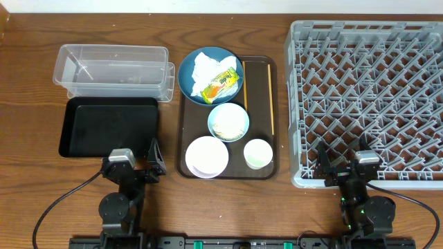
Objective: Sort waste into correct bins and load items into the dishwasher rack
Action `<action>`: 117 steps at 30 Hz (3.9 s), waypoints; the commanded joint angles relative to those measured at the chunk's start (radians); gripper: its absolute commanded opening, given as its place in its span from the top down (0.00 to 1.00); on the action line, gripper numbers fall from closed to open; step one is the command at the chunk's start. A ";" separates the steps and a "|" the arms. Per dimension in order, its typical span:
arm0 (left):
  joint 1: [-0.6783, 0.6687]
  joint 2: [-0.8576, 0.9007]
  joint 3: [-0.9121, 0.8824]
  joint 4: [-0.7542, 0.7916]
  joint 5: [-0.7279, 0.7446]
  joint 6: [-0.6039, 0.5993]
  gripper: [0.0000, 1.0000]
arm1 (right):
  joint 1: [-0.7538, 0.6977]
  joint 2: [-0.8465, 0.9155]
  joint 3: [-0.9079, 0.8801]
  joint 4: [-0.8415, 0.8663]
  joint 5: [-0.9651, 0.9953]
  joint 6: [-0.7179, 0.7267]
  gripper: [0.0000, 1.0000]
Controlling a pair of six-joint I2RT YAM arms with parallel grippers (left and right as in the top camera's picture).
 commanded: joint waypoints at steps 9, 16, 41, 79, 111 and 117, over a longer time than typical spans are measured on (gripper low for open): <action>0.005 -0.006 -0.011 -0.041 0.010 0.016 0.12 | 0.000 -0.006 -0.002 -0.004 0.006 -0.012 0.01; 0.005 -0.006 -0.011 -0.040 0.011 0.016 0.11 | -0.001 -0.006 -0.002 -0.004 0.011 -0.014 0.01; 0.005 0.289 0.283 -0.061 0.190 0.058 0.12 | -0.001 -0.005 0.117 0.042 0.021 -0.069 0.01; -0.277 2.115 1.943 -0.824 0.201 0.372 0.12 | 0.000 1.219 1.289 -0.819 -0.187 -0.101 0.01; -0.306 2.407 1.931 -0.655 0.093 0.472 0.15 | -0.001 1.220 1.287 -0.846 -0.187 -0.102 0.01; -0.306 2.407 1.931 -0.674 0.093 0.469 0.71 | 0.000 1.220 1.287 -0.845 -0.187 -0.102 0.01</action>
